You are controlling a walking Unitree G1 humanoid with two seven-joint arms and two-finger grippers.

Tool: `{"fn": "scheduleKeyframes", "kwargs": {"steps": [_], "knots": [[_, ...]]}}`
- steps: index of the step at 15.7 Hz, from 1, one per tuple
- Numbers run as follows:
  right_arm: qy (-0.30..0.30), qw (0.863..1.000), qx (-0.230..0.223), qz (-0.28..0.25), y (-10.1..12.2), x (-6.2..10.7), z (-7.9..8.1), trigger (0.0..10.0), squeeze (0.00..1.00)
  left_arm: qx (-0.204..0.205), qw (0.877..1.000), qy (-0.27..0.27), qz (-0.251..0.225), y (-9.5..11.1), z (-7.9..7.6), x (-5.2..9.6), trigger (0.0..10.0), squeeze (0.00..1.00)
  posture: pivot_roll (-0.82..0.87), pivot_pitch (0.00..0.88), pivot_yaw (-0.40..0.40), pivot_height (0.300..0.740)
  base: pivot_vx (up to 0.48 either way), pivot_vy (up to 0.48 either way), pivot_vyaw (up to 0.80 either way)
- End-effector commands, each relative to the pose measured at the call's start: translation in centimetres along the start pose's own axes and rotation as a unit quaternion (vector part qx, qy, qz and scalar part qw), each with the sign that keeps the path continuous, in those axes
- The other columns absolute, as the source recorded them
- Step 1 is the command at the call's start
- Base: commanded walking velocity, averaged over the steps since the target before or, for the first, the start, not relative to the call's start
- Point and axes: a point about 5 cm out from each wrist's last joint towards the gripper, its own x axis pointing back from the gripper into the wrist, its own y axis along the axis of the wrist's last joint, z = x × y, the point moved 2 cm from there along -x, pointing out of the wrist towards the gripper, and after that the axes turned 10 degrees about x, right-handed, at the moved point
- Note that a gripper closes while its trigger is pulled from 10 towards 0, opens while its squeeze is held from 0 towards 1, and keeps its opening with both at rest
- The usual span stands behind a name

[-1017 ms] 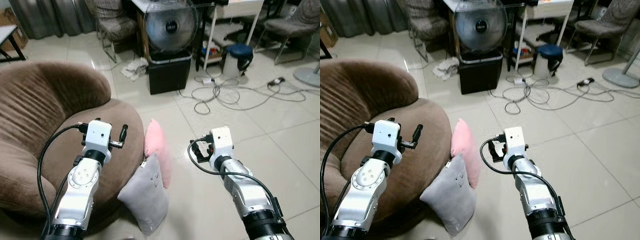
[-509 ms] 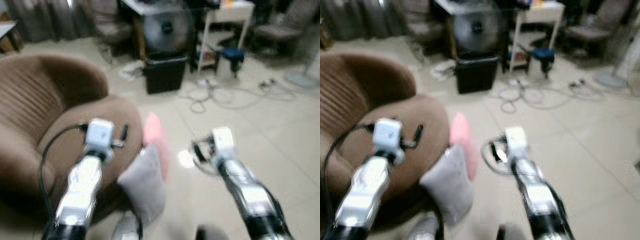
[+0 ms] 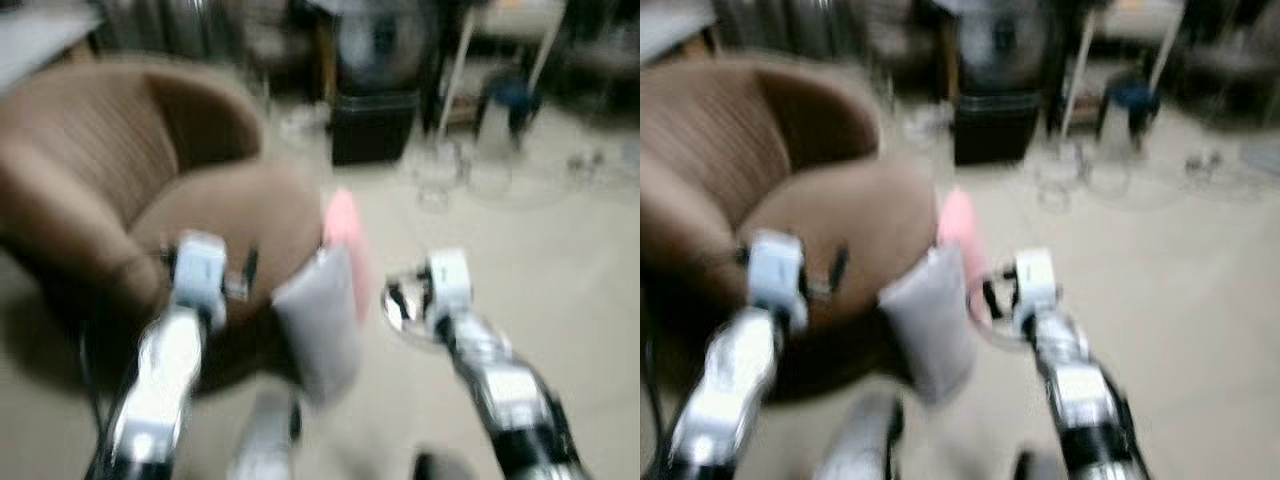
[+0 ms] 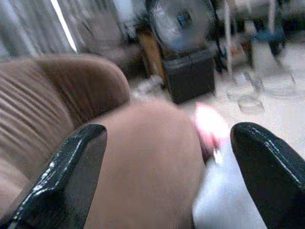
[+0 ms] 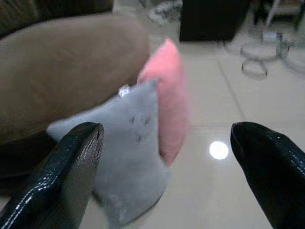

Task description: Move the pillow to the sofa from floor

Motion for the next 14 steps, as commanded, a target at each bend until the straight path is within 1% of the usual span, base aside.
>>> {"fn": "scheduleKeyframes", "kwargs": {"steps": [1, 11, 14], "knots": [[-0.004, 1.000, -0.001, -0.009, 0.62, -0.10, -0.13, 10.0, 0.00, -0.007, 1.000, -0.004, -0.009, 0.68, 0.09, -0.37, 10.0, 0.00, 0.04, 0.000, 0.036, 0.627, 0.259, 0.000, 0.00], [-0.008, 1.000, -0.001, -0.008, 0.50, -0.03, -0.23, 10.0, 0.00, -0.005, 1.000, -0.004, -0.007, 0.60, 0.22, -0.34, 10.0, 0.00, 0.04, 0.000, 0.037, 0.627, 0.323, 0.000, 0.00], [0.003, 1.000, 0.022, -0.008, 0.48, -0.03, -0.02, 10.0, 0.00, -0.005, 1.000, -0.005, -0.006, 0.55, 0.21, -0.32, 10.0, 0.00, 0.04, 0.000, 0.033, 0.627, 0.341, 0.000, 0.00]]}}
